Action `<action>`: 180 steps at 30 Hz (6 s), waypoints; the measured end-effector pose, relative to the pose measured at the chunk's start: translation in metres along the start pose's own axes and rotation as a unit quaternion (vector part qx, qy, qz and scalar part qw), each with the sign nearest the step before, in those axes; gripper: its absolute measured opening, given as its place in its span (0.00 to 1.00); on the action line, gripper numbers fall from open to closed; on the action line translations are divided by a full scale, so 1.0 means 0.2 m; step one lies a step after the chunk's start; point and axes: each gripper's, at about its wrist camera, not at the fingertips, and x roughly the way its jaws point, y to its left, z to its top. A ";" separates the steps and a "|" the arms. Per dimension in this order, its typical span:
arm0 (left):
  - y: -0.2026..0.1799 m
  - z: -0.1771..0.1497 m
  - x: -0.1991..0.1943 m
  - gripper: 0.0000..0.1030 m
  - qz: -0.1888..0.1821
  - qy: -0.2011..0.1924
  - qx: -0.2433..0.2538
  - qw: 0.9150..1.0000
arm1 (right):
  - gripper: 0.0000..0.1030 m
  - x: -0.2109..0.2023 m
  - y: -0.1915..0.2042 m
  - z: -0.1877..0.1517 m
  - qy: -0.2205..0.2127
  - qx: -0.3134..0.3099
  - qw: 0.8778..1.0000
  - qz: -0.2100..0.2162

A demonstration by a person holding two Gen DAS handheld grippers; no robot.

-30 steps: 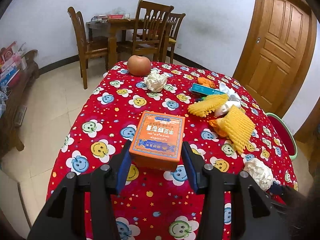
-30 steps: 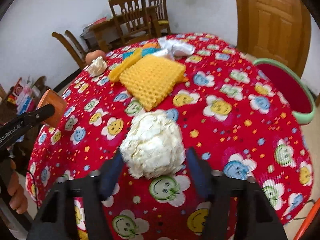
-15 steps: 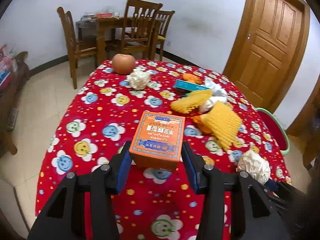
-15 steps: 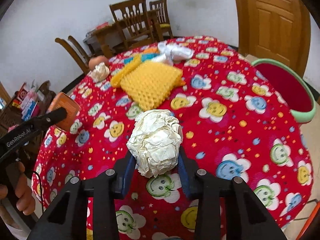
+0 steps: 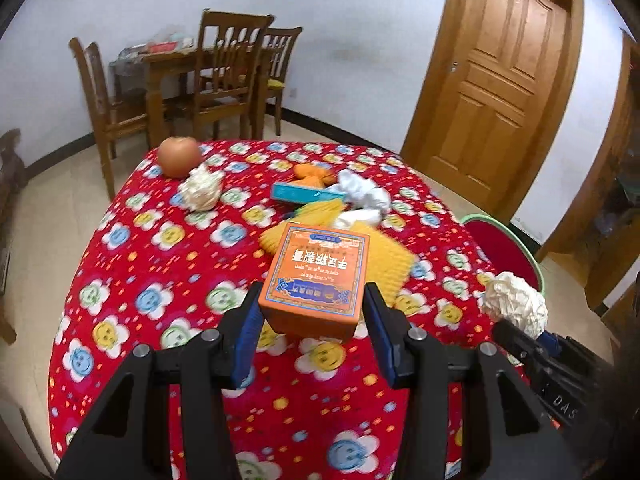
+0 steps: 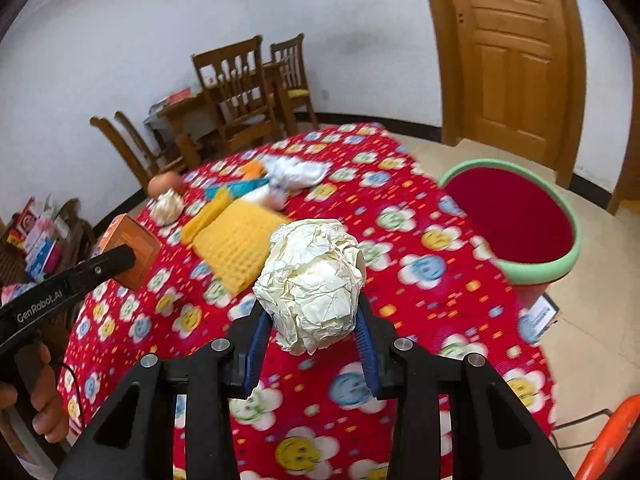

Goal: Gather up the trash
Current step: 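Carry the paper ball over the red bin and open the right tool while left holds box, then move the orange box over the red bin and open the left tool, then move both open tools back over the table, then grasp the yellow foam net with the left tool and lift it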

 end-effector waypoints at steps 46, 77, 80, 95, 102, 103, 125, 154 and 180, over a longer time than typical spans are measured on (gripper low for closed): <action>-0.96 0.23 0.68 0.48 -0.094 0.052 0.112 0.988 | 0.47 0.24 -1.04 0.30 -0.010 0.141 0.982 -0.124; -1.27 0.20 0.91 0.48 -0.140 0.061 0.156 0.976 | 0.73 -0.03 -1.19 0.19 -0.067 0.213 0.958 -0.182; -1.29 0.20 0.94 0.48 -0.143 0.065 0.156 0.975 | 0.73 -0.05 -1.22 0.17 -0.068 0.223 0.955 -0.185; -1.26 0.21 0.88 0.61 -0.134 0.065 0.153 0.977 | 0.73 -0.10 -1.21 0.14 -0.074 0.228 0.954 -0.179; -1.16 0.22 0.81 0.61 -0.124 0.066 0.129 0.982 | 0.73 -0.12 -1.15 0.14 -0.075 0.220 0.958 -0.165; -1.14 0.22 0.79 0.61 -0.122 0.065 0.128 0.982 | 0.73 -0.12 -1.14 0.14 -0.075 0.218 0.959 -0.163; -0.70 0.20 0.46 0.66 -0.055 0.046 0.085 0.994 | 0.73 -0.11 -0.77 0.15 -0.056 0.156 0.981 -0.098; -0.22 0.06 0.45 0.70 0.040 0.078 0.021 0.996 | 0.73 0.02 -0.46 0.09 -0.006 0.107 0.993 -0.047; -0.11 0.06 0.45 0.10 -0.055 0.090 -0.030 0.994 | 0.73 0.10 -0.36 0.10 0.018 0.086 0.996 -0.032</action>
